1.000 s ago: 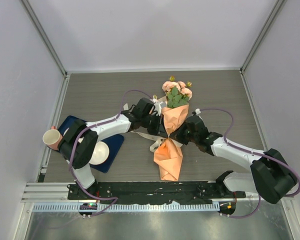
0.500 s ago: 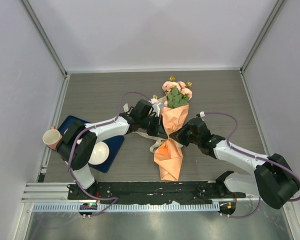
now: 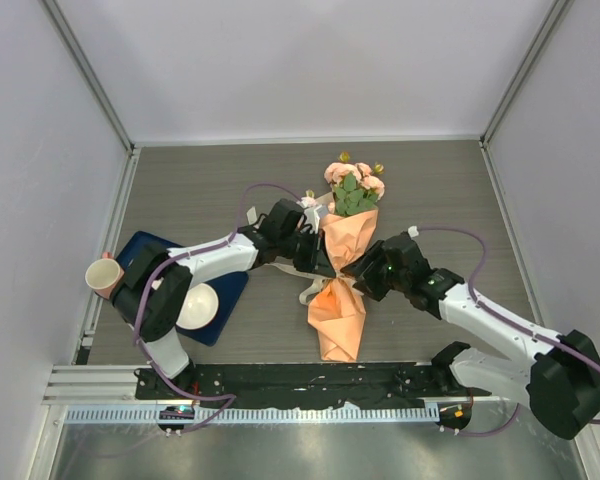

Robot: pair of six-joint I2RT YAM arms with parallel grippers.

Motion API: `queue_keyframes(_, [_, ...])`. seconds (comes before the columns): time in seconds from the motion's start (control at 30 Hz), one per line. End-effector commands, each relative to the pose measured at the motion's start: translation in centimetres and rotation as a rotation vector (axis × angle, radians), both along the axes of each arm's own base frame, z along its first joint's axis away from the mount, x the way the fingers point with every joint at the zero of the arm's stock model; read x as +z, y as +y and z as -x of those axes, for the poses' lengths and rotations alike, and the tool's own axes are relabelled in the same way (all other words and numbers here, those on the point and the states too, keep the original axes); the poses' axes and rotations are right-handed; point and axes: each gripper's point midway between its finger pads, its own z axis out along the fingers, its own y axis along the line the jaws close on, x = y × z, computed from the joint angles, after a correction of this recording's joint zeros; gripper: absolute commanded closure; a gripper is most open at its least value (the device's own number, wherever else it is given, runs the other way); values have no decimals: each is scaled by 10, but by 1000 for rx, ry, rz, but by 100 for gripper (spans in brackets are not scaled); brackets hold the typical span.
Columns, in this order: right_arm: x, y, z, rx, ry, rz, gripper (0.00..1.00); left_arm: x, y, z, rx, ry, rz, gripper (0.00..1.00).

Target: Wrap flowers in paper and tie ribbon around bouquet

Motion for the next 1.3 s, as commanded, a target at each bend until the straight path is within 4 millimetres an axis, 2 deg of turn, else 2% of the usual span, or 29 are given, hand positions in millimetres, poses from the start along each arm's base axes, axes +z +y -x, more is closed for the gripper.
queue_keyframes(0.0, [19, 27, -12, -15, 44, -157, 40, 27, -5, -3, -9, -55, 72, 100])
queue_keyframes(0.1, [23, 31, -21, -56, 38, -195, 41, 27, -5, -3, -12, -53, 74, 100])
queue_keyframes(0.37, [12, 32, -28, -127, 70, -243, 52, 28, -5, 1, -18, -47, 83, 100])
queue_keyframes(0.93, [-14, 32, -30, -168, 138, -182, 56, 33, -12, 6, -34, -50, 93, 100])
queue_keyframes(1.2, [-10, 40, -44, -155, 76, -201, 79, 27, -11, 15, -49, -29, 80, 98])
queue_keyframes(1.23, [-9, 40, -43, -149, 76, -205, 85, 24, -7, 17, -41, -18, 57, 94])
queue_keyframes(1.27, [-10, 39, -42, -146, 76, -199, 88, 28, -5, 18, -41, -33, 52, 82])
